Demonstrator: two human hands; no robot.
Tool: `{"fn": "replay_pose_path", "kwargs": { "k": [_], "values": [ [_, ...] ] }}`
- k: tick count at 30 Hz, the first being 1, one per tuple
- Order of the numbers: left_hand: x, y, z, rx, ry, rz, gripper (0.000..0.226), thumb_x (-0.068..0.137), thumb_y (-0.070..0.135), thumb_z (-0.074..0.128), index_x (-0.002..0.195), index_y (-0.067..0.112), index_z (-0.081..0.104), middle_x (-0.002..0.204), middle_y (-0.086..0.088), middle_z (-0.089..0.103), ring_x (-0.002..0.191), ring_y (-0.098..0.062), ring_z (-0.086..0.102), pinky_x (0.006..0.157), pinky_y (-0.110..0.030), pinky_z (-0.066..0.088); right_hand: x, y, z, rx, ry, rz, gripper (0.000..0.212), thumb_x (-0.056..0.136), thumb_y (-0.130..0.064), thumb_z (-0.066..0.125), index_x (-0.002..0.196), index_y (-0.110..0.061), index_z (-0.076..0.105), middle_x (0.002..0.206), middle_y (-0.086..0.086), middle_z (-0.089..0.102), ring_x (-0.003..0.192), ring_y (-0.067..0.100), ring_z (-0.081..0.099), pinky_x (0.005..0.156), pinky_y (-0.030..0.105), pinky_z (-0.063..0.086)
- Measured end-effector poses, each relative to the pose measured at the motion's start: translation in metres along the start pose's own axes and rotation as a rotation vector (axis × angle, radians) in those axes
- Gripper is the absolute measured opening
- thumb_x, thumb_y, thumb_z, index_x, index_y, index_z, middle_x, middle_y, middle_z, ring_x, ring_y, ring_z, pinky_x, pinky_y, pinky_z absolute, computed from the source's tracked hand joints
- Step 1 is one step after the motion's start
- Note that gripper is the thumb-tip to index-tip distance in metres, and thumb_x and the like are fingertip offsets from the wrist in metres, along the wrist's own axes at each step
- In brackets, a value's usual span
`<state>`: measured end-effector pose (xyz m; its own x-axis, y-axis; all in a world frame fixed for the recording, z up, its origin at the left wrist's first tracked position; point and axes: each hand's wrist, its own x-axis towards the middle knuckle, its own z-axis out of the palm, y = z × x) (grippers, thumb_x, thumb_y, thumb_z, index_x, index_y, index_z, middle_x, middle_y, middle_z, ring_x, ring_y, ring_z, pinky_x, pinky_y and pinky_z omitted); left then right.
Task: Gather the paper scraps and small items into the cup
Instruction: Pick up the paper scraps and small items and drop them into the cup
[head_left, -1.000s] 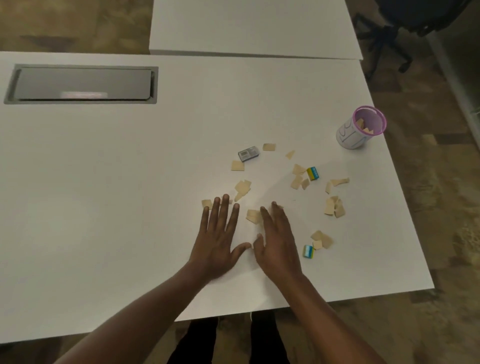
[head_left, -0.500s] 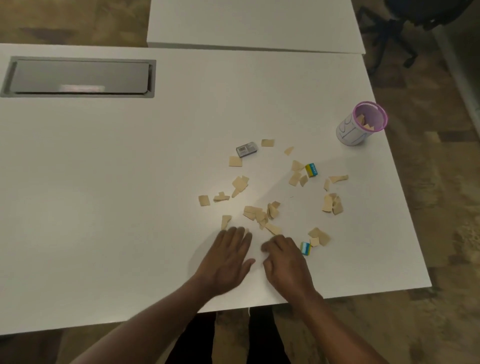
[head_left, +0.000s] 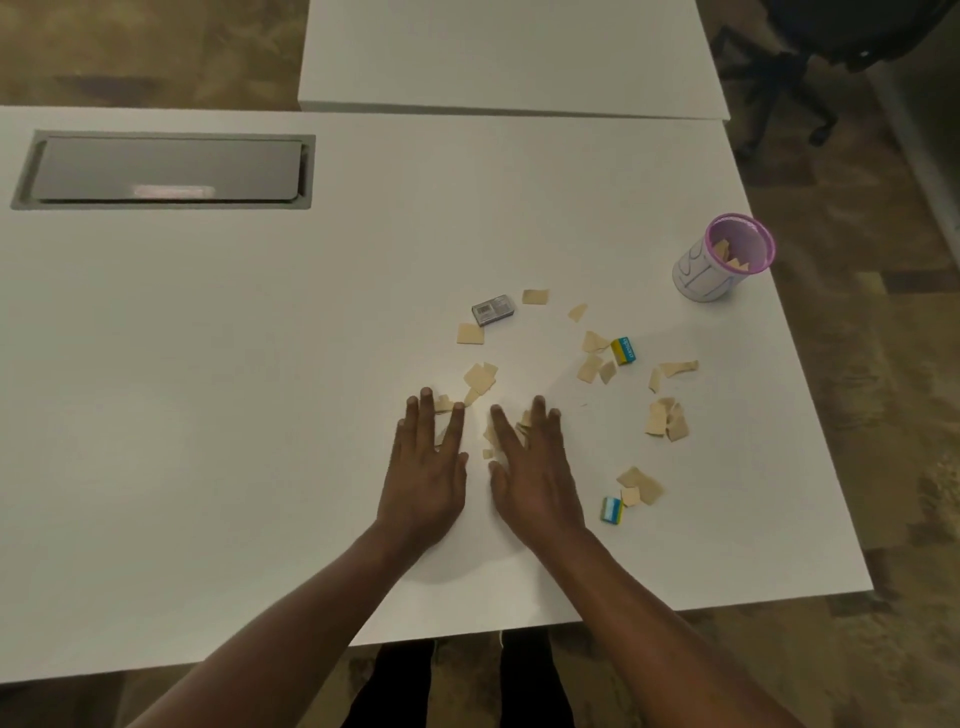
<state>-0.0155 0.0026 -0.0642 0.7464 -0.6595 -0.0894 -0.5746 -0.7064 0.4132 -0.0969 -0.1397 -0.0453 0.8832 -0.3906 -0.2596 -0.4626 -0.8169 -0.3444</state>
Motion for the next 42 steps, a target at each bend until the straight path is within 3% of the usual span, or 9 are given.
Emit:
{"fn": "replay_pose_path", "kwargs": {
  "k": [7, 10, 13, 19, 27, 32, 35, 38, 42],
  "values": [
    [0.017, -0.005, -0.003, 0.057, 0.002, 0.093, 0.065, 0.082, -0.007, 0.056, 0.145, 0.004, 0.046, 0.153, -0.027, 0.036, 0.141, -0.046, 0.036, 0.101, -0.048, 0.047, 0.009, 0.008, 0.002, -0.135, -0.001, -0.196, 0.066, 0.091, -0.001, 0.06, 0.151, -0.021, 0.041, 0.16, 0.016, 0.03, 0.147, 0.041, 0.027, 0.074, 0.039, 0.06],
    [0.023, -0.007, -0.005, 0.122, 0.01, 0.188, 0.052, 0.086, -0.001, 0.042, 0.137, -0.004, 0.053, 0.146, -0.026, 0.047, 0.13, -0.047, 0.049, 0.089, -0.047, 0.055, 0.012, 0.016, 0.003, -0.171, -0.013, -0.26, 0.064, 0.087, -0.003, 0.069, 0.146, -0.013, 0.048, 0.153, 0.018, 0.042, 0.14, 0.042, 0.04, 0.074, 0.04, 0.061],
    [0.03, -0.007, -0.01, 0.164, 0.014, 0.267, 0.048, 0.077, -0.009, 0.062, 0.125, -0.009, 0.06, 0.136, -0.028, 0.056, 0.117, -0.048, 0.059, 0.078, -0.046, 0.059, 0.013, 0.016, -0.001, -0.204, -0.005, -0.3, 0.062, 0.083, -0.002, 0.073, 0.141, -0.008, 0.052, 0.145, 0.017, 0.052, 0.131, 0.042, 0.051, 0.077, 0.04, 0.061],
    [0.047, -0.007, -0.02, 0.188, 0.042, 0.397, 0.009, 0.084, 0.001, 0.054, 0.088, 0.004, 0.061, 0.097, -0.015, 0.059, 0.081, -0.03, 0.05, 0.052, -0.04, 0.046, 0.02, 0.012, -0.016, -0.214, 0.022, -0.362, 0.032, 0.085, -0.008, 0.066, 0.116, -0.014, 0.059, 0.108, 0.005, 0.057, 0.095, 0.027, 0.055, 0.053, 0.035, 0.051],
    [0.059, -0.006, -0.028, 0.176, 0.054, 0.445, 0.019, 0.083, 0.008, 0.036, 0.081, 0.009, 0.055, 0.079, -0.01, 0.053, 0.069, -0.028, 0.051, 0.045, -0.035, 0.036, 0.031, 0.014, -0.025, -0.03, 0.121, -0.201, 0.019, 0.085, -0.001, 0.061, 0.098, -0.015, 0.064, 0.09, 0.005, 0.06, 0.076, 0.025, 0.054, 0.053, 0.033, 0.044],
    [0.059, 0.0, -0.026, 0.074, 0.075, 0.244, 0.015, 0.082, 0.006, 0.043, 0.088, 0.01, 0.056, 0.085, -0.008, 0.054, 0.077, -0.029, 0.051, 0.047, -0.032, 0.034, 0.036, 0.018, -0.04, 0.397, 0.143, 0.131, 0.01, 0.09, -0.009, 0.063, 0.089, -0.016, 0.069, 0.085, -0.005, 0.065, 0.075, 0.005, 0.054, 0.064, 0.006, 0.037],
    [0.064, 0.008, -0.029, -0.16, 0.087, -0.04, 0.02, 0.084, -0.002, 0.046, 0.091, 0.015, 0.056, 0.088, -0.002, 0.055, 0.082, -0.023, 0.048, 0.06, -0.031, 0.036, 0.037, 0.025, -0.045, 0.657, 0.109, 0.329, 0.007, 0.089, -0.02, 0.07, 0.084, -0.025, 0.069, 0.081, -0.013, 0.069, 0.079, 0.003, 0.061, 0.067, 0.013, 0.045],
    [0.073, 0.015, -0.039, -0.603, 0.126, -0.423, 0.03, 0.085, -0.001, 0.047, 0.096, 0.019, 0.065, 0.09, 0.006, 0.064, 0.08, -0.015, 0.059, 0.068, -0.022, 0.044, 0.038, 0.028, -0.05, 0.938, 0.078, 0.481, 0.005, 0.085, -0.028, 0.075, 0.085, -0.026, 0.071, 0.087, -0.01, 0.072, 0.085, 0.012, 0.067, 0.075, 0.027, 0.056],
    [0.084, 0.011, -0.048, -1.376, 0.049, -0.789, 0.029, 0.088, -0.009, 0.053, 0.105, 0.006, 0.07, 0.091, -0.009, 0.07, 0.073, -0.024, 0.065, 0.067, -0.027, 0.055, 0.038, 0.027, -0.054, 1.19, 0.037, 0.571, 0.013, 0.086, -0.021, 0.077, 0.096, -0.014, 0.072, 0.101, 0.004, 0.074, 0.083, 0.013, 0.069, 0.072, 0.021, 0.057]
  ]
}}
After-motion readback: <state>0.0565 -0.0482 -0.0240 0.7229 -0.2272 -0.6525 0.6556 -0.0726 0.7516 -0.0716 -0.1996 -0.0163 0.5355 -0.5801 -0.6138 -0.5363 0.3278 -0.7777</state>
